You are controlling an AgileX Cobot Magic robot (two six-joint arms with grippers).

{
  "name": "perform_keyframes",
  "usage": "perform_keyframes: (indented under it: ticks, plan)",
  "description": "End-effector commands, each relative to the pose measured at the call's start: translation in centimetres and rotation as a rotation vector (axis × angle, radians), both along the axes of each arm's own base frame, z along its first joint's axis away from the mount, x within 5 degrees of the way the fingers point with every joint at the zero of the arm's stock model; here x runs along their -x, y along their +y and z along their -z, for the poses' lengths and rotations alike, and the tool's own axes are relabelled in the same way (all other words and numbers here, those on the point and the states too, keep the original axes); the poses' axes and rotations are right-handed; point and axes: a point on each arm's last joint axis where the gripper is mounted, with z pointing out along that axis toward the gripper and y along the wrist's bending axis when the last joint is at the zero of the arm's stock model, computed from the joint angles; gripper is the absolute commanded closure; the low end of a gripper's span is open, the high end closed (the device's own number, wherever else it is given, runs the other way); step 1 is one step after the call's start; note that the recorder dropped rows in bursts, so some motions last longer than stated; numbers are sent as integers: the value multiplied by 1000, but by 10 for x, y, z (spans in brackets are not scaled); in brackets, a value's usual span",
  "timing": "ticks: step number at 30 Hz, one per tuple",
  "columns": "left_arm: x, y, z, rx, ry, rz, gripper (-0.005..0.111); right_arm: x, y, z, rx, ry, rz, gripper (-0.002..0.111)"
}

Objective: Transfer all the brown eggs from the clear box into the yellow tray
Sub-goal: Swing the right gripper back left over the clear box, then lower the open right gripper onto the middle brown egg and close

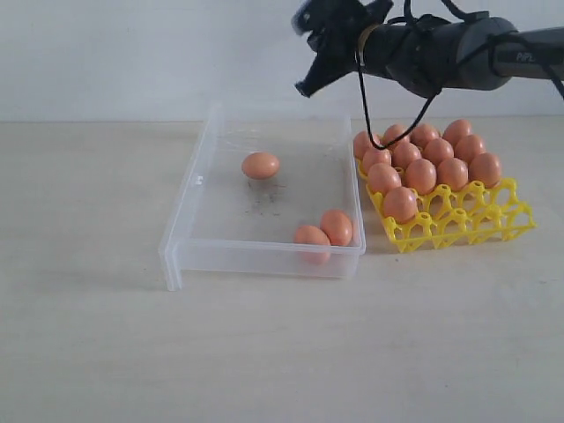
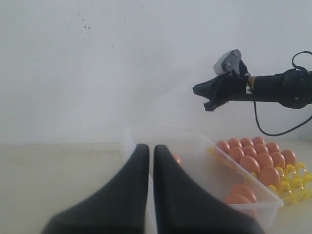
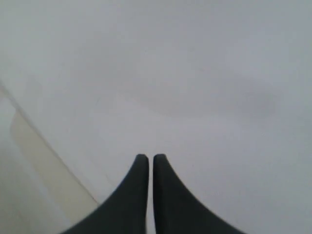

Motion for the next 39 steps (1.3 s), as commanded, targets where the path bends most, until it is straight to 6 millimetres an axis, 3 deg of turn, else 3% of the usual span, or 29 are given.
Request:
perform_keyframes:
  ticks: [1, 6, 11, 15, 20, 26, 29, 31, 33, 37, 39]
  plan:
    - [0, 2, -1, 9, -25, -19, 103, -10, -6, 2, -250, 125, 158, 108]
    - [0, 2, -1, 9, -25, -19, 103, -13, -7, 28, 67, 394, 264, 108]
    - [0, 2, -1, 9, -25, -19, 103, 3, 17, 35, 185, 685, -159, 108]
    - [0, 2, -1, 9, -25, -19, 103, 0, 22, 15, 294, 606, -293, 108]
    - [0, 2, -1, 9, -25, -19, 103, 1, 39, 30, 592, 525, -501, 108]
    - [0, 2, -1, 9, -25, -19, 103, -13, 46, 38, 634, 362, -460, 108]
    - [0, 2, -1, 8, -23, -18, 103, -12, 45, 37, 521, 391, -469, 107]
    - [0, 2, -1, 8, -23, -18, 103, -10, 45, 37, 443, 427, -477, 98]
    - [0, 2, -1, 8, -23, -18, 103, -10, 40, 37, 379, 457, -475, 81]
    - [0, 2, -1, 8, -23, -18, 103, -15, 25, 35, 174, 523, -366, 31]
    - [0, 2, -1, 8, -23, -18, 103, -15, 18, 38, 172, 552, -363, 33]
